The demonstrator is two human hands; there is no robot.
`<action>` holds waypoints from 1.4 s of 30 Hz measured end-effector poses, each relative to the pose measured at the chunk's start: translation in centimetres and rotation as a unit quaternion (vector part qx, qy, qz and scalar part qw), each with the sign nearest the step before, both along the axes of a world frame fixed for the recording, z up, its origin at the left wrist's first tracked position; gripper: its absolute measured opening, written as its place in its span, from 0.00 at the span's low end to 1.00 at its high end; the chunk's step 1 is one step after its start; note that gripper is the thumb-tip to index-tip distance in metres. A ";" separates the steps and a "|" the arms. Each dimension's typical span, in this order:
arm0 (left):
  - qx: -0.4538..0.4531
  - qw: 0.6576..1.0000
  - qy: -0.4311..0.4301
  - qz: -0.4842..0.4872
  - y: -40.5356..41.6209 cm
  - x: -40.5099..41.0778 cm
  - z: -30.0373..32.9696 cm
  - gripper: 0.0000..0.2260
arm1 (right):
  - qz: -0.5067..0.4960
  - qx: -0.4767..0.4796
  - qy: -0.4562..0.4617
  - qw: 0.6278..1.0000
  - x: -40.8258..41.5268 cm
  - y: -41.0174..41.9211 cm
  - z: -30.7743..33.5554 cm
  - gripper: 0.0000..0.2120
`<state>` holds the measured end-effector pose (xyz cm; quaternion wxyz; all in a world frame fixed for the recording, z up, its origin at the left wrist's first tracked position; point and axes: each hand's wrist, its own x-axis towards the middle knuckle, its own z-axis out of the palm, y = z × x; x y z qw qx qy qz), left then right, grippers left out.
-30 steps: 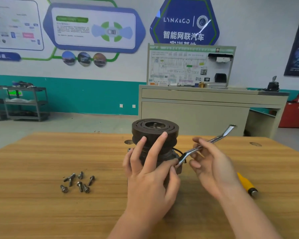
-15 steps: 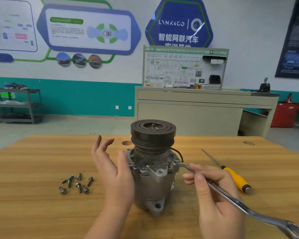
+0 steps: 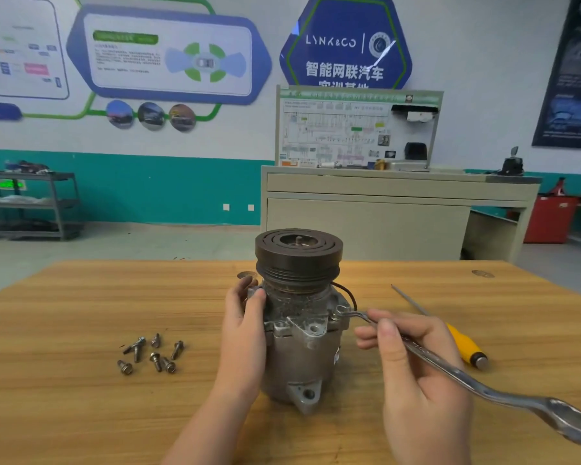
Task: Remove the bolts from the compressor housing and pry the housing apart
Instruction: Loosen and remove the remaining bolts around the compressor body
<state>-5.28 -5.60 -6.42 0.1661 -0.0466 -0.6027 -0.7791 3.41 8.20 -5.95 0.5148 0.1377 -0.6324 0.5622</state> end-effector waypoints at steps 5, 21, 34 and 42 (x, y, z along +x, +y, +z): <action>-0.007 1.000 0.006 0.008 0.1 0.2 0.0 0.12 | -0.036 0.057 -0.041 0.997 0.2 -0.5 0.8 0.08; -0.063 0.996 0.014 0.053 0.4 0.5 -0.8 0.16 | 0.250 -0.406 -0.172 0.862 -5.6 2.7 3.6 0.10; -0.410 0.903 0.073 0.100 1.0 2.7 0.6 0.53 | 0.377 -0.245 -0.178 0.875 -3.6 6.2 3.1 0.10; -0.410 0.903 0.054 0.116 2.1 3.2 0.8 0.52 | 0.343 -0.176 -0.189 0.903 -3.0 5.6 2.5 0.08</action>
